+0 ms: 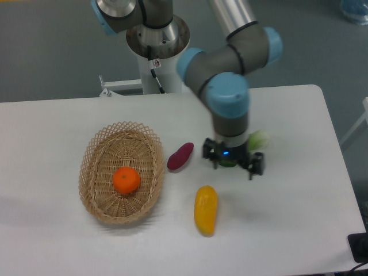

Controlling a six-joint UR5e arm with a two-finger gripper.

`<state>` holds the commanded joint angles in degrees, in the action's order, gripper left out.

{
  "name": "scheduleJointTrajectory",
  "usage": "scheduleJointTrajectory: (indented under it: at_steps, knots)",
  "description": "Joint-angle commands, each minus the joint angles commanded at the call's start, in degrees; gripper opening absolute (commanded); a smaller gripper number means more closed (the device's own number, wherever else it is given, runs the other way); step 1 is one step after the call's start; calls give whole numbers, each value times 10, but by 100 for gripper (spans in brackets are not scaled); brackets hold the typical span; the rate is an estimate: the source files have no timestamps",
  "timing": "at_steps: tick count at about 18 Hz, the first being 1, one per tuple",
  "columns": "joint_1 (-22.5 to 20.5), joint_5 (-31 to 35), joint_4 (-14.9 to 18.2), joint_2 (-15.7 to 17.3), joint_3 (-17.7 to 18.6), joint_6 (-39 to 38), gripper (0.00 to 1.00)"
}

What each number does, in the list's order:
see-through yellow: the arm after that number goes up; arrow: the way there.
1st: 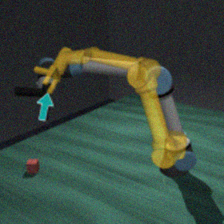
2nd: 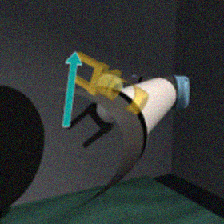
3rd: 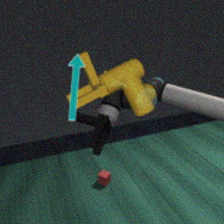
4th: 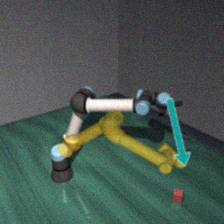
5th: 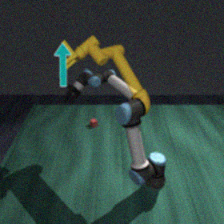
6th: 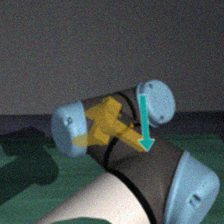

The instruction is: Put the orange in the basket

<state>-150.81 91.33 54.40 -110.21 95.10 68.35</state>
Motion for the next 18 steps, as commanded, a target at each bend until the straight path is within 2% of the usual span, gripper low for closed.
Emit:
scheduleJointTrajectory:
  at_steps: [3,9,11,18]
  knots:
    - [-15,1,-1,-2,-3,50,100]
    - [-22,2,-5,-3,-3,77,100]
    - [-23,2,-6,-3,-1,108,100]
    - [-28,2,-9,-3,4,115,100]
